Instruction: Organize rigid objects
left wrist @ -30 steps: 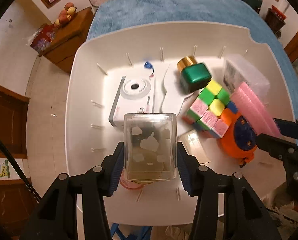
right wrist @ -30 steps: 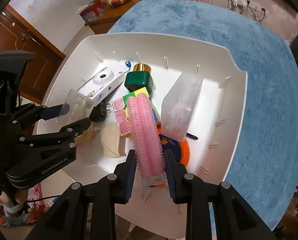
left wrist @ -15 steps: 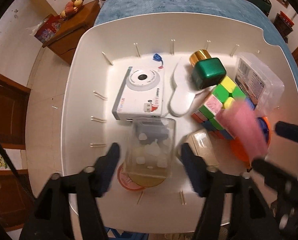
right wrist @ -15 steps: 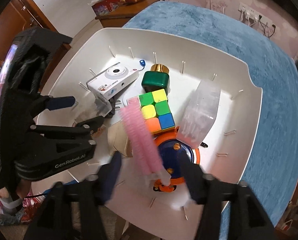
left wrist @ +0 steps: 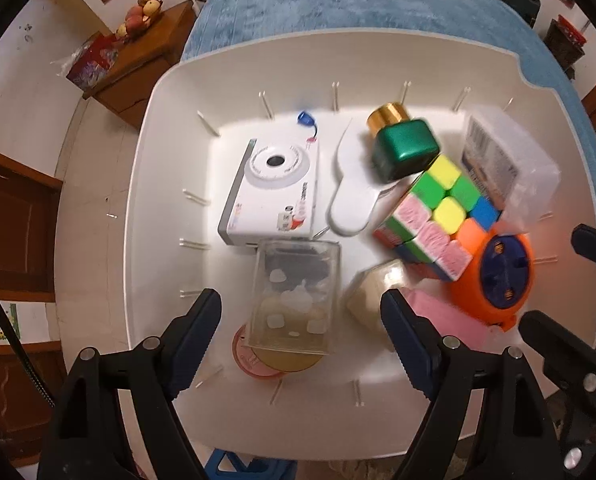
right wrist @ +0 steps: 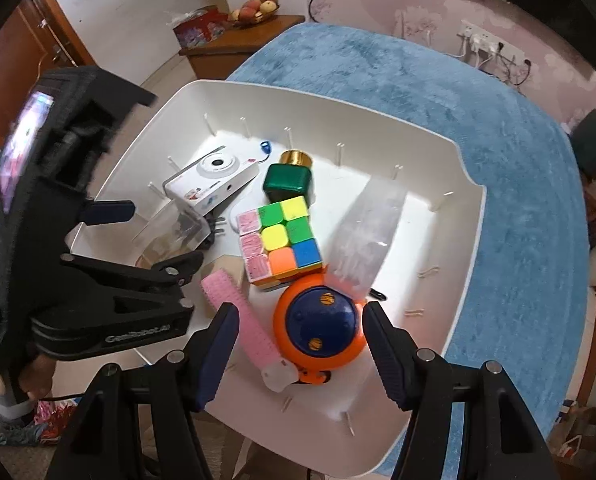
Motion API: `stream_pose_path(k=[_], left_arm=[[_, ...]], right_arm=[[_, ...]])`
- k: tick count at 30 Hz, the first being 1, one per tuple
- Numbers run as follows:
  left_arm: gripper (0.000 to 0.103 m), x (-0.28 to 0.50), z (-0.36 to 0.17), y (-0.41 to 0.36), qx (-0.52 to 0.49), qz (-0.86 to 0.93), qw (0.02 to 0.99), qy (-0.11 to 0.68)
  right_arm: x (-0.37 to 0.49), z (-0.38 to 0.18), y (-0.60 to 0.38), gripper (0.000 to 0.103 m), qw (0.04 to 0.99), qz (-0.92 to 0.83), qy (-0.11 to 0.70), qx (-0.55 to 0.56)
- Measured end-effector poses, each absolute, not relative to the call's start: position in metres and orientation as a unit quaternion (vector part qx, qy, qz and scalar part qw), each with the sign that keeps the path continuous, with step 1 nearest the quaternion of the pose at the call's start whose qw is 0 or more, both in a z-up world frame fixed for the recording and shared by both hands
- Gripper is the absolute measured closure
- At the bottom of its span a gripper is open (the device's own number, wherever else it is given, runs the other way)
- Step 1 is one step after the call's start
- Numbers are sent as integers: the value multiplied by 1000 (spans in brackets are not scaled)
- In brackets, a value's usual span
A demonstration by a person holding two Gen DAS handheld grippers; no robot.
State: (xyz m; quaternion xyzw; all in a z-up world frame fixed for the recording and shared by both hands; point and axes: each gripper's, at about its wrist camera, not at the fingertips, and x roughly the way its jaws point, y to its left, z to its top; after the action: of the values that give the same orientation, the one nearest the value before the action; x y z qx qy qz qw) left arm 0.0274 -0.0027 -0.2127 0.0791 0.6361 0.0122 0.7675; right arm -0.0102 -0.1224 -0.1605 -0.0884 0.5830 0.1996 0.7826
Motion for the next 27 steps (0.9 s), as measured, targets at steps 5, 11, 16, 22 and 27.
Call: stream_pose_path(k=[5,11,16,22,27], left_arm=[[19,30,-188,-6,61,5,784,618],[19,34,-150,-12,58,-3,809,586],[19,40,-112,-16,32,-12,828,559],[19,43,-74,-28,16,-14,851,525],[19,39,-61,-34,13,-5,860,511]], right_arm=[[-8,-147,-133,38,796,175,572,-86],[2,-117,-158,38,821,135,553,-49],[8,-86,-175,38,838,106,536,-7],[3,-53,-183,33,857,93,506,12],[-6,-41,-189,32,869,79,488,13]])
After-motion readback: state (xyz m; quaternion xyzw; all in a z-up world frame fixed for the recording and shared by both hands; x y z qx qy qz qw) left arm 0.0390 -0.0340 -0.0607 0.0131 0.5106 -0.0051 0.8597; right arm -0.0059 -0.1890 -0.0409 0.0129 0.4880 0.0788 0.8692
